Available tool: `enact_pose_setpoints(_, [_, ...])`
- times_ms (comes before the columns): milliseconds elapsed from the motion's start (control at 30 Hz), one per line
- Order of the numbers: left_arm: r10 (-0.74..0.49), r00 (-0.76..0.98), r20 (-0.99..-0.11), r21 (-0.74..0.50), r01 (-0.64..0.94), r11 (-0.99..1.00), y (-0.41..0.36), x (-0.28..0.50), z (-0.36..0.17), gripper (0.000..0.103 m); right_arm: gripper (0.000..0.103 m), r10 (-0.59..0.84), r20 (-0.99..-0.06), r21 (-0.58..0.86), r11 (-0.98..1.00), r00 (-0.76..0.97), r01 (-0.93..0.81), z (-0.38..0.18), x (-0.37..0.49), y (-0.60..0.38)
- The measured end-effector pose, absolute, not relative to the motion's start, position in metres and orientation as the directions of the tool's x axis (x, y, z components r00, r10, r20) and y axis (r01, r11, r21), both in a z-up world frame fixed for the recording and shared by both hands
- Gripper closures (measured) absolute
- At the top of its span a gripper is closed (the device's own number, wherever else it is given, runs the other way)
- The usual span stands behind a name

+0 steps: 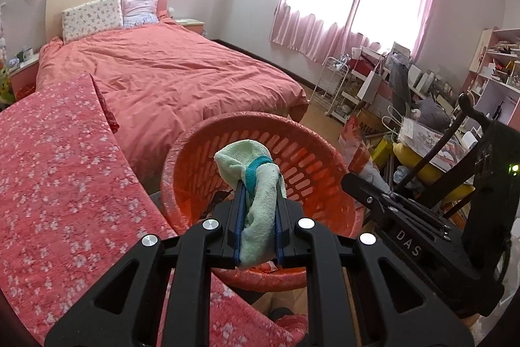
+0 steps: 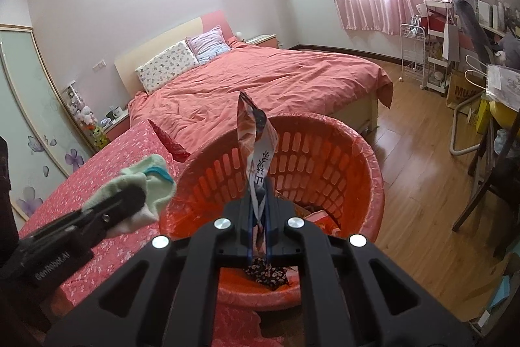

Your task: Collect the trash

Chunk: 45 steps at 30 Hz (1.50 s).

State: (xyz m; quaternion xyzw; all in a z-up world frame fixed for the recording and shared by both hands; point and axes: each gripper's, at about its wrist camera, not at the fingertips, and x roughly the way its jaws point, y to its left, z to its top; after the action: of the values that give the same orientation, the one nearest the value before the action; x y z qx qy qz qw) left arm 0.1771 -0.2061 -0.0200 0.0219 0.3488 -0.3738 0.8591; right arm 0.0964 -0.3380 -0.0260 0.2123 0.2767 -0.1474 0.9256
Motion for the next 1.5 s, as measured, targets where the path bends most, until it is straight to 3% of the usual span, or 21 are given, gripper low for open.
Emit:
enact_pose_setpoints(167, [-0.6, 0.453, -0.659, -0.226, 0.641, 0.733, -0.217, 0.187, -0.034, 0.083, 0.083, -0.137, -0.578, 0.34, 0.856, 0.804, 0.39, -0.033, 0.107, -0.345])
enact_pose_setpoints(233, [-0.592, 0.441, -0.674, -0.237, 0.631, 0.739, -0.217, 0.192, -0.039, 0.071, 0.078, -0.13, -0.581, 0.349, 0.852, 0.803, 0.391, -0.036, 0.111, -0.348])
enact_pose_setpoints(300, [-0.584, 0.434, -0.686, -0.244, 0.619, 0.746, -0.215, 0.195, -0.043, 0.066, 0.073, -0.132, -0.584, 0.352, 0.848, 0.801, 0.396, -0.037, 0.113, -0.35])
enact_pose_setpoints(533, [-0.56, 0.441, -0.701, -0.241, 0.593, 0.769, -0.205, 0.198, -0.044, 0.06, 0.06, -0.13, -0.585, 0.367, 0.838, 0.801, 0.404, -0.039, 0.108, -0.353])
enact_pose_setpoints(700, [-0.548, 0.473, -0.689, -0.224, 0.581, 0.783, -0.19, 0.191, -0.034, 0.059, 0.054, -0.148, -0.575, 0.36, 0.838, 0.805, 0.411, -0.031, 0.096, -0.349])
enact_pose_setpoints(767, [-0.539, 0.498, -0.679, -0.205, 0.577, 0.791, -0.179, 0.186, -0.027, 0.056, 0.051, -0.163, -0.567, 0.352, 0.838, 0.808, 0.416, -0.024, 0.086, -0.342])
enact_pose_setpoints(833, [-0.525, 0.54, -0.658, -0.185, 0.56, 0.808, -0.165, 0.174, -0.017, 0.047, 0.047, -0.184, -0.557, 0.333, 0.844, 0.81, 0.421, -0.016, 0.074, -0.334])
enact_pose_setpoints(933, [-0.503, 0.593, -0.629, -0.161, 0.533, 0.83, -0.143, 0.157, -0.004, 0.047, 0.04, -0.214, -0.54, 0.299, 0.856, 0.814, 0.423, -0.003, 0.052, -0.314])
enact_pose_setpoints(1167, [-0.413, 0.714, -0.565, -0.106, 0.434, 0.895, -0.079, 0.103, 0.019, 0.03, 0.007, -0.272, -0.465, 0.215, 0.888, 0.842, 0.406, 0.022, -0.014, -0.249])
enact_pose_setpoints(1233, [-0.379, 0.753, -0.539, -0.098, 0.39, 0.916, -0.06, 0.086, 0.025, 0.023, 0.006, -0.291, -0.449, 0.185, 0.895, 0.845, 0.406, 0.026, -0.031, -0.235])
enact_pose_setpoints(1500, [-0.256, 0.831, -0.494, -0.073, 0.254, 0.965, -0.016, 0.035, 0.024, 0.012, 0.004, -0.364, -0.431, 0.088, 0.894, 0.826, 0.44, 0.032, -0.075, -0.184])
